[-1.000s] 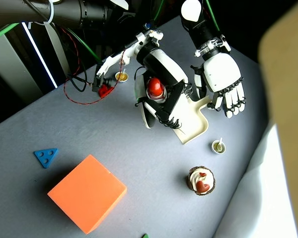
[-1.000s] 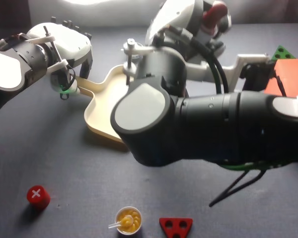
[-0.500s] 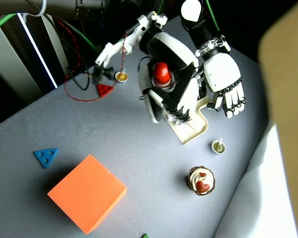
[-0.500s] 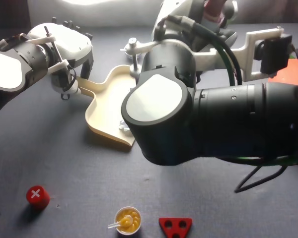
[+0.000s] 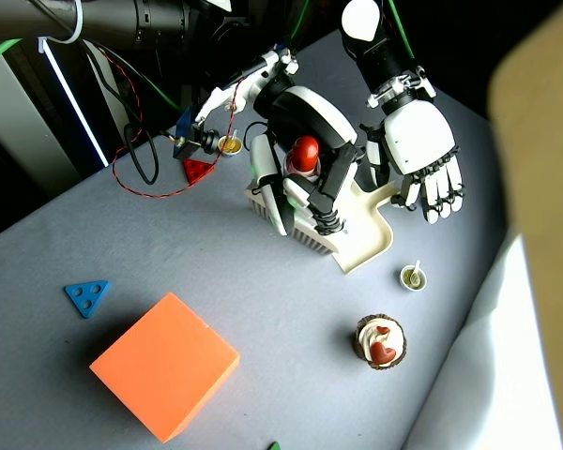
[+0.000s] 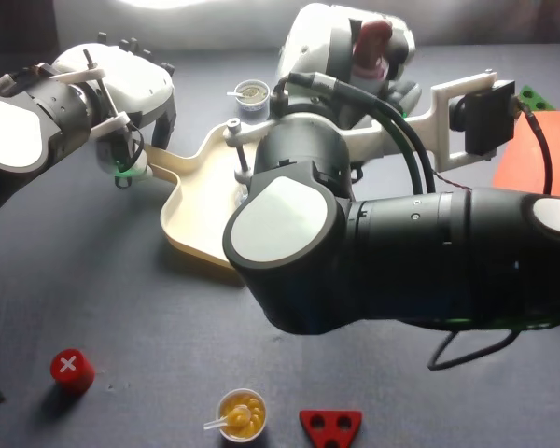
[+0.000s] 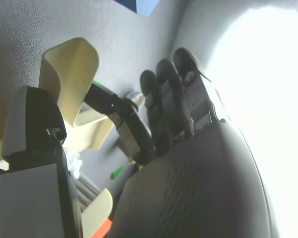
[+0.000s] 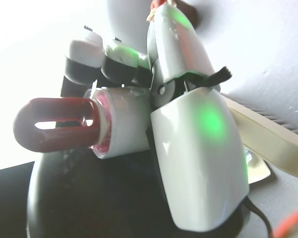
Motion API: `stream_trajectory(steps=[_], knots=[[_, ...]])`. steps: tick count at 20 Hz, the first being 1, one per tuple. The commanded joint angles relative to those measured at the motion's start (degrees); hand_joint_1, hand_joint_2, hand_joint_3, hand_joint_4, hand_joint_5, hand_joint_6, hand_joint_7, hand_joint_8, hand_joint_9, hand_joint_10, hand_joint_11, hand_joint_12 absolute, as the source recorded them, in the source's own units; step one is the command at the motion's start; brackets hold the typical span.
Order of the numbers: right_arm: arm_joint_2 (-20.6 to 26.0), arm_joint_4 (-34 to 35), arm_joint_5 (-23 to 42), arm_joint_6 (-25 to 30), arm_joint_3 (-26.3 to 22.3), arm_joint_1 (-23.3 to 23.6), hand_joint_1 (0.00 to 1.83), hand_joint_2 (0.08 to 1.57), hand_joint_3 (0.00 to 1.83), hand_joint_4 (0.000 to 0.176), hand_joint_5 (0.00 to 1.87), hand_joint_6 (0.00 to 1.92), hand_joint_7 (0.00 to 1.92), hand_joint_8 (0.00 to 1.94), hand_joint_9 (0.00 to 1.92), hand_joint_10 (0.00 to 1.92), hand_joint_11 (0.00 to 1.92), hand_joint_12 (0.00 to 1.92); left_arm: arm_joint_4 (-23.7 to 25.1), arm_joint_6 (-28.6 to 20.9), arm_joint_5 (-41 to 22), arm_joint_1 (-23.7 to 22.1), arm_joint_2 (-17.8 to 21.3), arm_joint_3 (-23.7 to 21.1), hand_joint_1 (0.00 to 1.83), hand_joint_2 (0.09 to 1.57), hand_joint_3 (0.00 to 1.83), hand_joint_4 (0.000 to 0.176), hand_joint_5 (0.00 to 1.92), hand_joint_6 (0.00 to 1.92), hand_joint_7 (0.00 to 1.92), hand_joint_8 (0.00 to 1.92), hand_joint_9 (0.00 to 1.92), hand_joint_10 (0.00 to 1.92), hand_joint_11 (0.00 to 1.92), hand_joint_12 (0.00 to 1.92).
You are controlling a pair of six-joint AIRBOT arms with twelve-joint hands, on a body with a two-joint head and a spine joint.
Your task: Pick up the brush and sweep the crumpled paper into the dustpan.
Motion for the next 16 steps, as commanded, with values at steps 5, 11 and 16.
stream_trajectory(steps=[5,11,16], knots=[[-0.7,-8.4,-2.2,2.5,2.1,0.1,1.56,1.22,0.00,0.176,0.95,1.92,1.07,1.94,1.14,1.92,1.27,1.92,1.8,0.2,4.7,-0.7,0.3,0.1,1.16,1.08,0.00,0.000,1.06,0.84,0.42,0.00,0.33,0.00,0.17,0.29],[-2.6,-7.9,-2.0,4.5,3.3,0.1,1.55,1.22,0.00,0.176,0.94,1.92,1.04,1.94,1.10,1.92,1.22,1.92,1.8,0.2,4.7,-0.8,0.2,0.0,1.16,1.09,0.00,0.000,1.04,0.87,0.40,0.00,0.31,0.00,0.14,0.29],[-3.3,-6.1,-2.1,9.1,4.4,0.7,1.54,1.22,0.00,0.176,0.94,1.92,1.07,1.94,1.15,1.92,1.27,1.92,1.8,0.2,4.7,-0.8,0.1,0.1,1.15,1.08,0.00,0.000,1.07,0.83,0.42,0.00,0.33,0.00,0.17,0.30]])
